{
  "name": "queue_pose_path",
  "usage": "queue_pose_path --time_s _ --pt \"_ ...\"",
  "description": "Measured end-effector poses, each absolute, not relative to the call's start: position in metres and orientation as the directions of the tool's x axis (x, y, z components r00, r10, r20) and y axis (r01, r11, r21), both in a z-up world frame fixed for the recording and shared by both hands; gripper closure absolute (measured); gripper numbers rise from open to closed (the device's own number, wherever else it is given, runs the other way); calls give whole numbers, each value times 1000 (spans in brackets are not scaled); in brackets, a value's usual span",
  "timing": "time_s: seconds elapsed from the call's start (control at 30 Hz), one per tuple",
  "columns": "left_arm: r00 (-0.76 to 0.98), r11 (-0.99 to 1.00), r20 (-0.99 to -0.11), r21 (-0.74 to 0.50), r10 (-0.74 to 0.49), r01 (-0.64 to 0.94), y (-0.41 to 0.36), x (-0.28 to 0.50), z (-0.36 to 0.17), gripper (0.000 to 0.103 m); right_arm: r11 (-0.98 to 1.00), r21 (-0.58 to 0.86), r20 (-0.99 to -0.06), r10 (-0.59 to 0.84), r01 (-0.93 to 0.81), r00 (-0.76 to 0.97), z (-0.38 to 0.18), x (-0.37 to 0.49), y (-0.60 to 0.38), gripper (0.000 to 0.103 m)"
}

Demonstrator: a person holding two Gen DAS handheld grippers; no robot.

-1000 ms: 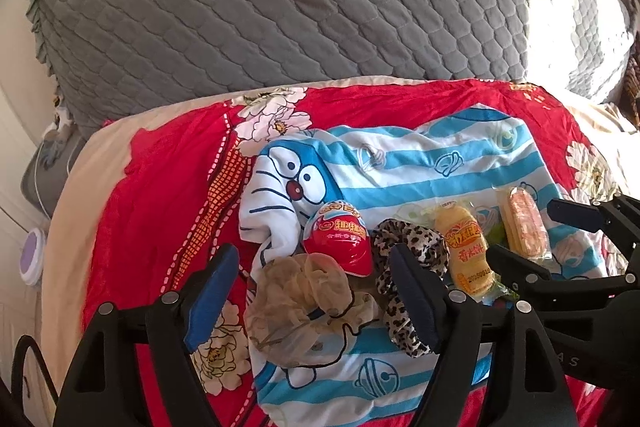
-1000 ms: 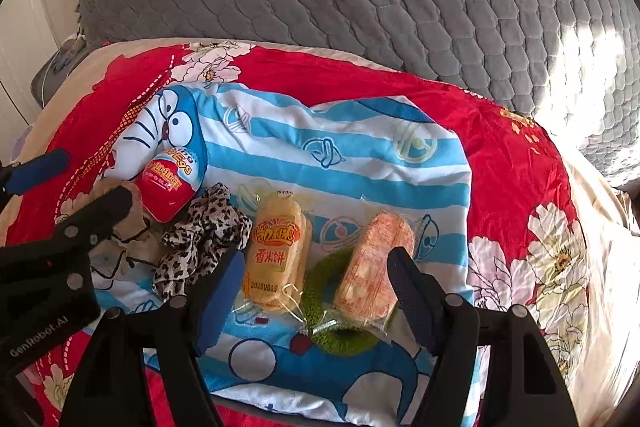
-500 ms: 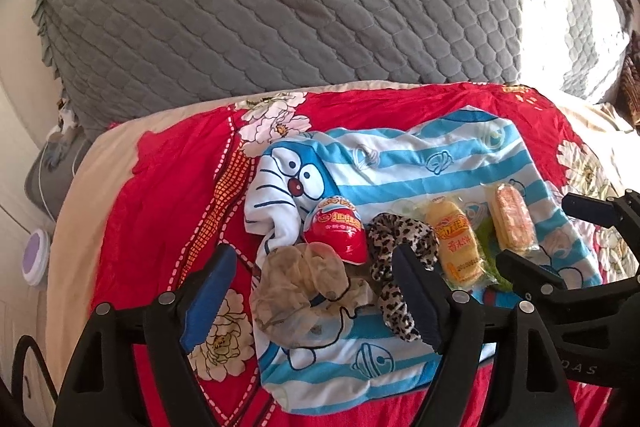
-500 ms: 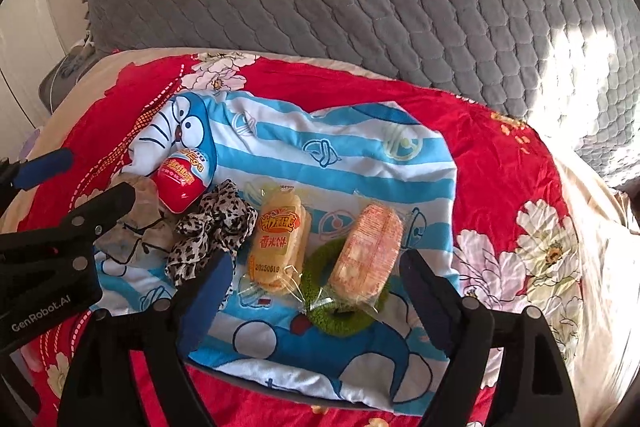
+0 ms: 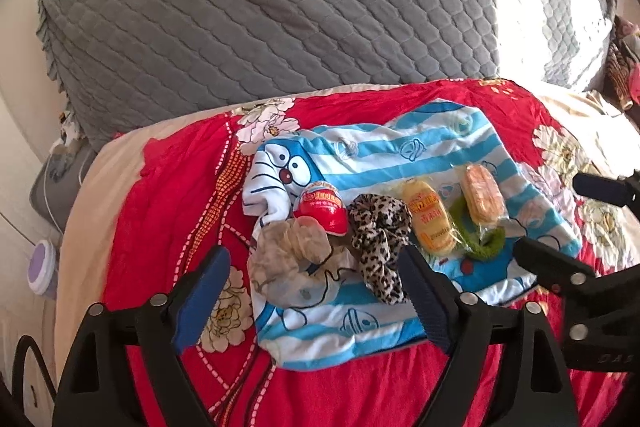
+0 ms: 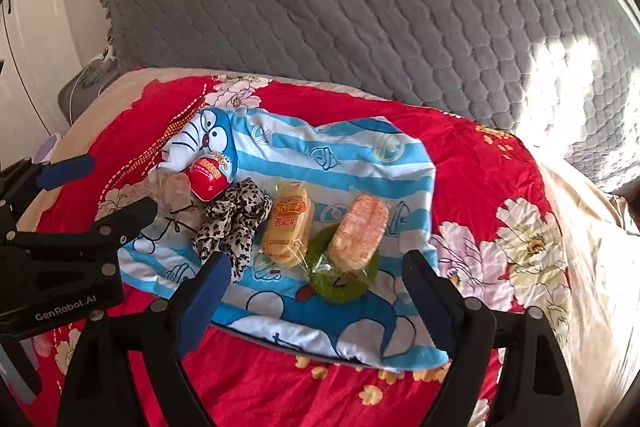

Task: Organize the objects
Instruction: 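Raise both open tools up and away from the striped shirt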

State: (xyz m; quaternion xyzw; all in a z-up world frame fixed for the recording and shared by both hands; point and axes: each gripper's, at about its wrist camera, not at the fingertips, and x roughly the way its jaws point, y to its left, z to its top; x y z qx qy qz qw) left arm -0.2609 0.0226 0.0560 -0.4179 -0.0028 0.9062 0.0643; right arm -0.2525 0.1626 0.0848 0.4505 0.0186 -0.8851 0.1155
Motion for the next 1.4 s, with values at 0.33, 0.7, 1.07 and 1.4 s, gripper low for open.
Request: queue_pose_path --time_s 0.33,0.7,1.07,1.4 --pt "-665 -991 -736 -70 128 -114 21 -225 78 8 -968 120 -783 -228 219 -579 104 -218 179 2" --pt "-689 -990 -711 -82 138 -114 16 -177 91 8 -963 143 -727 -260 230 -636 121 -168 183 2" --pt "-685 -993 -721 -57 109 -99 8 -129 70 8 -975 70 -705 -199 212 -681 127 -132 174 1" --pt "-686 -993 -718 -99 120 -69 2 -107 62 8 -979 39 -692 -172 201 -701 119 -107 169 1"
